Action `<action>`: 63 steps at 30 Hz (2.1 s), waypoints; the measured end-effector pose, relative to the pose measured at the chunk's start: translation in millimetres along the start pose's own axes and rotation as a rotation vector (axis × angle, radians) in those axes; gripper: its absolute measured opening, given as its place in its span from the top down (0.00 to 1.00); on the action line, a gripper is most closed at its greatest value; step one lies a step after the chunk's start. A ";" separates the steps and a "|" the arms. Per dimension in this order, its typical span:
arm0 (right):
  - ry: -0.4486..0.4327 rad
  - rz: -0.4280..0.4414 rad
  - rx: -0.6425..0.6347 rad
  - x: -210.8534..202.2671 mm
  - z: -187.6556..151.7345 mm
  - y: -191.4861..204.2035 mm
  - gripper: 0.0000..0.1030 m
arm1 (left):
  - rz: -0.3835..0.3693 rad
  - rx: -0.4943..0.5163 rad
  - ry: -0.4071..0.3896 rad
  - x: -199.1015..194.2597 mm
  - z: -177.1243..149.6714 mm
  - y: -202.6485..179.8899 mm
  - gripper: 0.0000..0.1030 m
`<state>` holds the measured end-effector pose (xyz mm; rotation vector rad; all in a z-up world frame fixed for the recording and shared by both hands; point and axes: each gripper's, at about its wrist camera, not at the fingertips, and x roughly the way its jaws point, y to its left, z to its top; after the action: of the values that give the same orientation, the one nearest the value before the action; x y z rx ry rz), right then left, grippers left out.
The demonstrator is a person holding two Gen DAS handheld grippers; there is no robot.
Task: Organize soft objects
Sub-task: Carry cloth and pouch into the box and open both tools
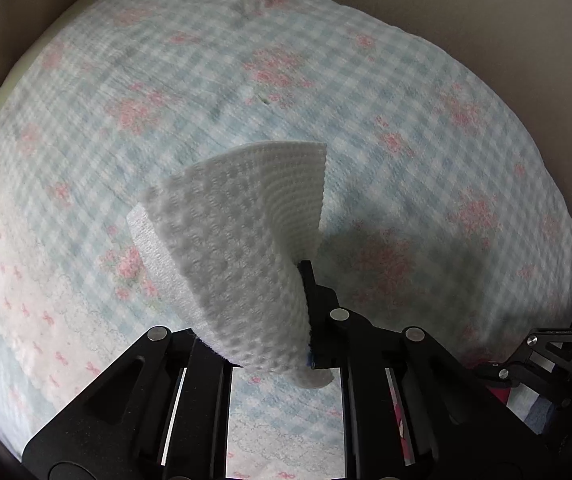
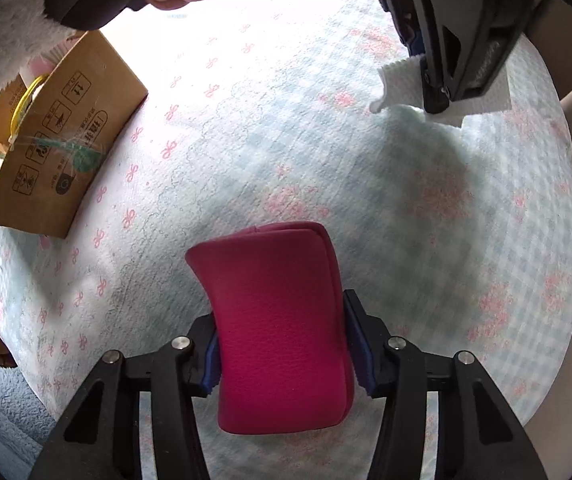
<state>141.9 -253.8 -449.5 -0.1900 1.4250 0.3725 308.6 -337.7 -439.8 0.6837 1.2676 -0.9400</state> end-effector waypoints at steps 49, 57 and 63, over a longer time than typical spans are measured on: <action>-0.199 0.032 0.248 -168.9 146.5 234.4 0.56 | 0.238 -0.835 -0.243 -312.2 -445.7 121.1 0.90; -0.082 0.036 0.454 -105.7 156.9 239.6 0.56 | 0.120 -0.821 -0.135 -248.1 -480.8 154.8 0.90; -0.043 0.033 0.533 -80.9 160.6 224.5 0.56 | 0.051 -0.741 -0.102 -217.6 -460.4 155.0 0.90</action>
<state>201.3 -0.8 -326.0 0.2731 1.4369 0.0150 216.7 174.4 -327.3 0.0821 1.3739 -0.3975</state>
